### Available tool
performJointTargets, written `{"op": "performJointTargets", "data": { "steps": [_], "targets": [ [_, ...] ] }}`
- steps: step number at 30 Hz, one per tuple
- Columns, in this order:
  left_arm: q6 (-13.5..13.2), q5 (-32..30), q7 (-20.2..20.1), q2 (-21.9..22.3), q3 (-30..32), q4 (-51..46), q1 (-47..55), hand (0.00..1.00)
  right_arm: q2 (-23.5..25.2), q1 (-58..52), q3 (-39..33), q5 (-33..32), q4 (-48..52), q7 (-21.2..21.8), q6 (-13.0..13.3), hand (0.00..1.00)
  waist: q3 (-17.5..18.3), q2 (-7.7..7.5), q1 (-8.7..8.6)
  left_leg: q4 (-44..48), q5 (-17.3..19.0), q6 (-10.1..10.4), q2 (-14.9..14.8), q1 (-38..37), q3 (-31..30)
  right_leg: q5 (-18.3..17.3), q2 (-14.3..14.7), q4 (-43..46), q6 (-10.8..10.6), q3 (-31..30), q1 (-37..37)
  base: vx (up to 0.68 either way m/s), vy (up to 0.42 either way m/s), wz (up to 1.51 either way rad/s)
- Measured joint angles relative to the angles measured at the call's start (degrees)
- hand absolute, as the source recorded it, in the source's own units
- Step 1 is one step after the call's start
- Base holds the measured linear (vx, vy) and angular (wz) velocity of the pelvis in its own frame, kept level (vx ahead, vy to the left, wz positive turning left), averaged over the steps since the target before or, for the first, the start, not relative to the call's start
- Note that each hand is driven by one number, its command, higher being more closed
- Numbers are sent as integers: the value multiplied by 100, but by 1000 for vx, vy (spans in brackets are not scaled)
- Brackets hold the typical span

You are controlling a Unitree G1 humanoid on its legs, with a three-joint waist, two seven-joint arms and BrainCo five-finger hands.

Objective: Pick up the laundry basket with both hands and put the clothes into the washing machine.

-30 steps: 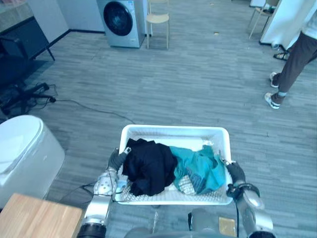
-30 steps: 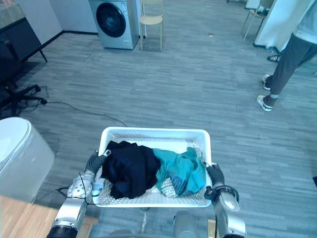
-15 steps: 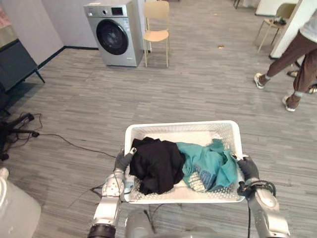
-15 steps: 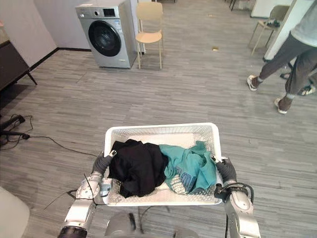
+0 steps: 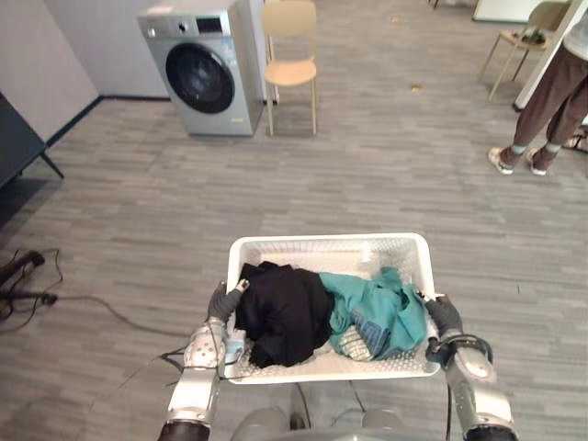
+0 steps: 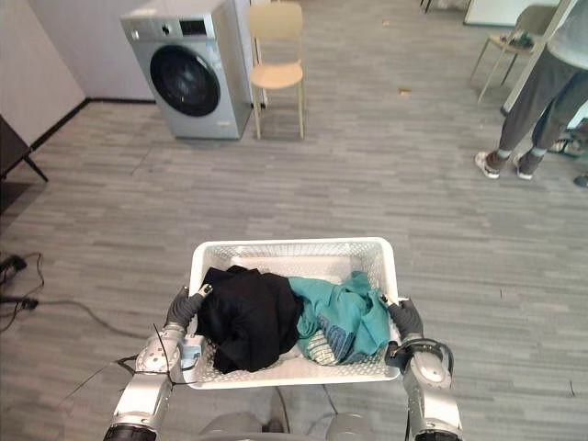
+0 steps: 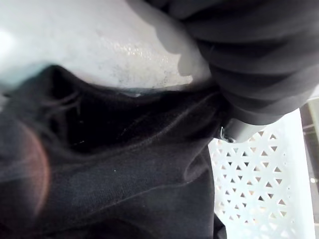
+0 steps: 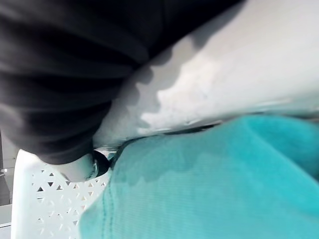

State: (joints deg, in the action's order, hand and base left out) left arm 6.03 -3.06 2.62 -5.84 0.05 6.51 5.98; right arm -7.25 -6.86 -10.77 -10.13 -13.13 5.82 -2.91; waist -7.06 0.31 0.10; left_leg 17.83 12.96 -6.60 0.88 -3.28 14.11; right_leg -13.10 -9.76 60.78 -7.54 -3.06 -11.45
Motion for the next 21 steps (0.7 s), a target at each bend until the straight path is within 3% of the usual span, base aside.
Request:
{"op": "performJointTargets", "data": {
  "steps": [2, 3, 4, 5, 6, 8, 12, 14, 15, 21],
  "targets": [
    [-1, 1, 15, -15, 4, -50, -2, 100, 16, 7, 13, 5, 86, -52, 3, 100, 21, -32, -88, -89, 7, 14, -65, -238, -13, -123, 2, -876, 196, 215, -295, 365, -40, 25],
    [-2, 2, 15, -1, -15, -123, -2, 100, 8, 3, 13, 3, 119, -74, 14, 100, 32, -40, -102, -84, 34, 85, -157, -302, -8, -114, 13, -1817, 272, 330, -361, 384, -87, 35],
    [-5, 1, 14, -16, -53, -190, -2, 100, 16, -12, 5, 0, 127, -88, 29, 100, 62, -76, -105, -60, 131, 299, -180, -336, -2, 187, 101, -2764, 372, 408, -340, 321, -69, 23],
    [-5, 1, 14, -28, -60, -223, 2, 100, 31, -44, 15, -1, 153, -98, 30, 100, 107, -170, -79, -42, 197, 403, -141, -359, -41, 736, 118, -3342, 437, 407, -326, 331, -99, 6],
    [3, -8, 54, 6, -26, -174, 14, 100, 103, -152, 50, 9, 286, -126, 29, 100, 244, -329, -7, 31, 370, 587, -58, -391, -194, 1184, 112, -3757, 322, 446, -286, 267, -106, -13],
    [5, -71, 100, 127, -49, -162, 34, 100, -44, -203, 42, 64, 333, -200, 23, 100, 337, -51, 81, 119, 418, 663, -353, -478, -210, 1221, 359, -4199, 424, 462, -19, 348, -119, -28],
    [-14, -113, 104, 301, -110, -149, 15, 100, -133, -215, -99, 65, 337, -210, 38, 100, 429, 94, 82, -415, 332, 827, -414, -494, -315, 1229, 502, -4610, 435, 448, 236, 212, -52, -16],
    [-14, -111, 105, 271, -119, -134, 45, 100, -87, -256, -97, 72, 341, -200, 32, 100, 478, 68, 76, -495, 268, 842, -391, -538, -335, 1318, 498, -4929, 340, 386, 369, 92, 17, -16],
    [-115, -99, 105, -100, -229, 221, 163, 100, 125, -365, -46, 120, -133, -192, 29, 100, 719, -169, 66, -394, 163, 713, -217, 91, -761, 1558, 86, -5843, 43, 270, 914, 0, 0, 0],
    [-115, -98, 106, -100, -236, 221, 163, 100, 125, -372, -48, 120, -133, -198, 29, 100, 714, -161, 59, -403, 162, 715, -224, 91, -757, 1558, 89, -5843, 44, 271, 910, 0, 0, 0]
  ]
}}
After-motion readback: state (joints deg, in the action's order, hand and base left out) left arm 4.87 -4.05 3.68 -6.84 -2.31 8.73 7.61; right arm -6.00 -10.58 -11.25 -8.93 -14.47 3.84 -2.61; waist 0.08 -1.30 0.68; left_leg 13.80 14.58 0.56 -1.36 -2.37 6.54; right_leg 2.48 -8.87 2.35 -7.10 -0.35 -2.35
